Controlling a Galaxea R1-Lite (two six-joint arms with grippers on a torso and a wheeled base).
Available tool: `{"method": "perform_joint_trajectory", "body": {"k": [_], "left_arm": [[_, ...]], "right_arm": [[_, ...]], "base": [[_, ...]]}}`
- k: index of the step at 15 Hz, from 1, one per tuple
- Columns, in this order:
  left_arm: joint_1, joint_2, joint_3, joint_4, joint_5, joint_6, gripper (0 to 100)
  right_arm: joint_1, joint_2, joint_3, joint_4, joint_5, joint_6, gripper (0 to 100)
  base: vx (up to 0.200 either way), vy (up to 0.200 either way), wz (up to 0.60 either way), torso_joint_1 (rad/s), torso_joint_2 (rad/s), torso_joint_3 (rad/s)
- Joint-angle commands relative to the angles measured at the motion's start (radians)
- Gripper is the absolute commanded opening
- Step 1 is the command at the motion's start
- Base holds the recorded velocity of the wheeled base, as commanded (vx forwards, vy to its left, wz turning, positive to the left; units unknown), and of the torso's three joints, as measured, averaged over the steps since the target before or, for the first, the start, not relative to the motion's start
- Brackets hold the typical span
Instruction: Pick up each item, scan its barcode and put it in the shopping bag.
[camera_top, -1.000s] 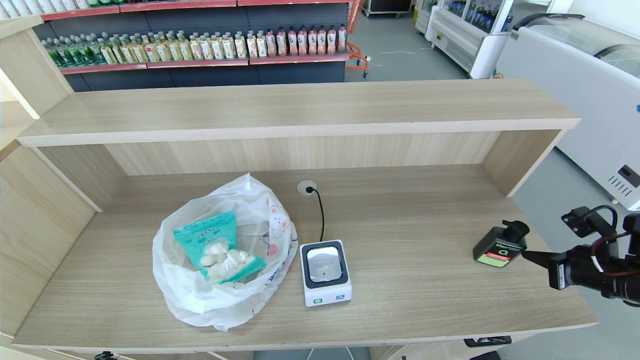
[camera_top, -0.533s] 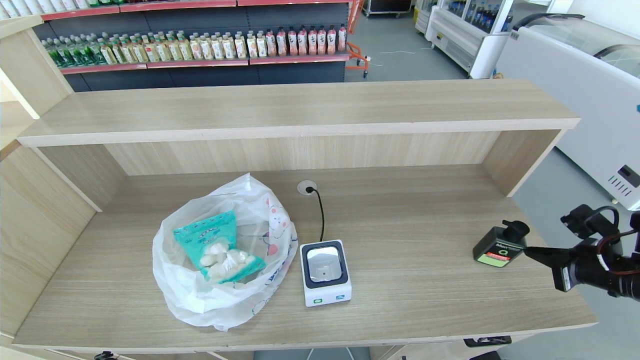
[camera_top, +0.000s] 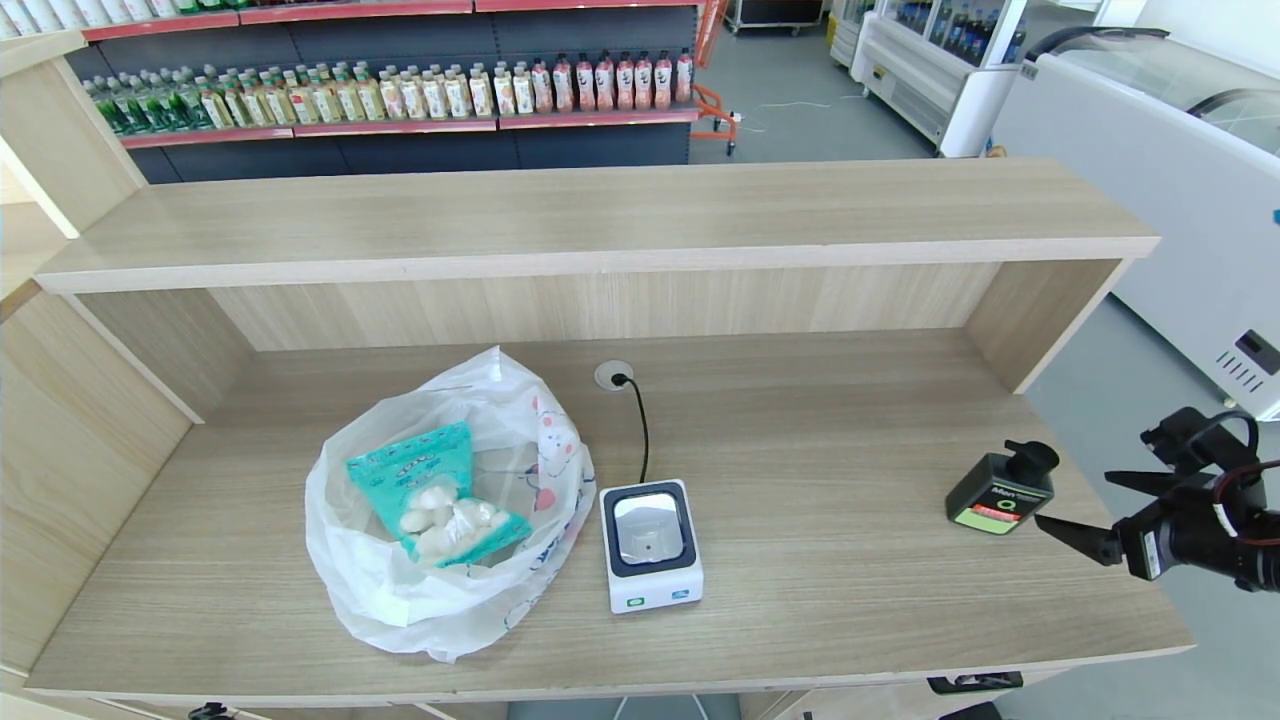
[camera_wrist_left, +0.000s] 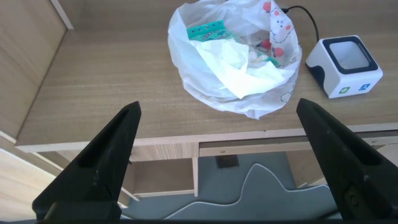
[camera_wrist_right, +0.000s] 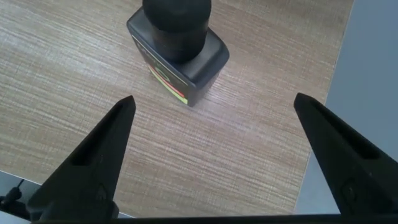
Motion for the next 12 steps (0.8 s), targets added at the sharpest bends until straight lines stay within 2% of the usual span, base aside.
{"method": "perform_joint_trajectory", "body": {"k": [1, 7, 12], "left_arm": [[0.001, 0.001, 0.0, 0.0, 0.0, 0.0, 100], [0.001, 0.001, 0.0, 0.0, 0.0, 0.0, 100], [0.001, 0.001, 0.0, 0.0, 0.0, 0.0, 100]], "right_arm": [[-0.004, 0.039, -0.011, 0.002, 0.019, 0.001, 100], [0.003, 0.175, -0.174, 0.12, 0.216, -0.022, 100], [0.045, 0.249, -0.275, 0.197, 0.275, -0.091, 100]], "base": [[0.0, 0.0, 0.0, 0.0, 0.0, 0.0], [0.0, 0.0, 0.0, 0.0, 0.0, 0.0], [0.0, 0.0, 0.0, 0.0, 0.0, 0.0]]}}
